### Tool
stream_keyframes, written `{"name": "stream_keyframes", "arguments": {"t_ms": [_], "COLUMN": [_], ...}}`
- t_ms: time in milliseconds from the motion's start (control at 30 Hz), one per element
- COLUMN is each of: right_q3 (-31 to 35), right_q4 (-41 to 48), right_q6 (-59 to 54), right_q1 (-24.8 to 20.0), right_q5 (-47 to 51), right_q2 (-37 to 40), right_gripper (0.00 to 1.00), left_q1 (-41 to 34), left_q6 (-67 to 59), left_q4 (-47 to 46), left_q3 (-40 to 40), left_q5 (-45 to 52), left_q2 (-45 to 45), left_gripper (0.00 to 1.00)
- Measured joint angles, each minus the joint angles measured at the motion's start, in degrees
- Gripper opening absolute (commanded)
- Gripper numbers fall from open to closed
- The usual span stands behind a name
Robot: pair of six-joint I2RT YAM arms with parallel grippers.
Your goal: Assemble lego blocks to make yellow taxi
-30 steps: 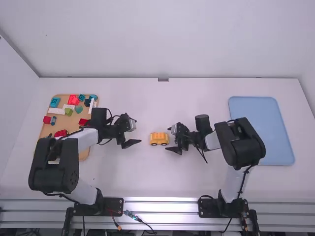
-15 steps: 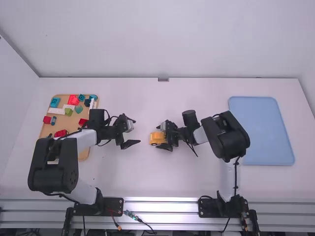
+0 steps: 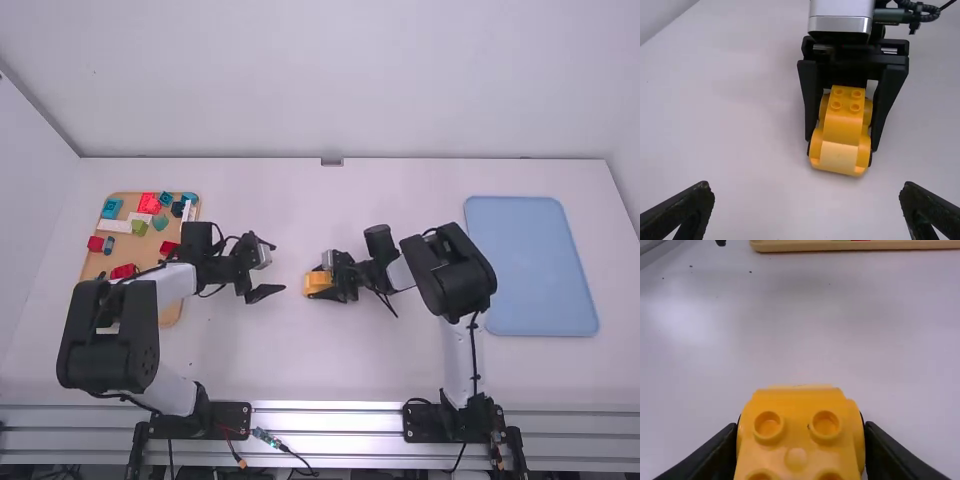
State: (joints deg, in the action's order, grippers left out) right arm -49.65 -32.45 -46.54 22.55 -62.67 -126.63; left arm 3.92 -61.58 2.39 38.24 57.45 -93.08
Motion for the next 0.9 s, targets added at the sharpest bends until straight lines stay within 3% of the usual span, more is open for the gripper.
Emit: {"name": "stream_keyframes", "arguments": {"t_ms": [267, 400, 633, 733, 900], "right_q3": [0.00, 0.02, 2.80, 5.03, 6.97], "right_q4": [-1.81, 3.06, 11.52, 13.66, 19.63], "right_q6": [2.64, 3.69, 2.08, 2.36, 4.28], "right_q1": [-0.57, -3.26, -12.57, -18.80, -28.37], "right_q5": [-0.39, 0.35, 7.13, 12.15, 20.00], "right_q2": [0.00, 1.38, 16.74, 26.56, 36.06], "right_gripper": [0.41, 0.40, 0.39, 0.35, 0.31], "left_q1": [-0.02, 0.00, 0.00, 0.00, -0.02], "left_q6": [0.02, 0.02, 0.02, 0.02, 0.00], "left_q4": [0.02, 0.02, 0.07, 0.57, 1.75], "left_q3": [0.00, 0.00, 0.00, 0.00, 0.00], "left_q5": [-0.02, -0.02, -0.02, 0.00, 0.00], "left_q2": [-0.02, 0.00, 0.00, -0.02, 0.00], "left_gripper": [0.99, 0.99, 0.99, 0.99, 0.99]}}
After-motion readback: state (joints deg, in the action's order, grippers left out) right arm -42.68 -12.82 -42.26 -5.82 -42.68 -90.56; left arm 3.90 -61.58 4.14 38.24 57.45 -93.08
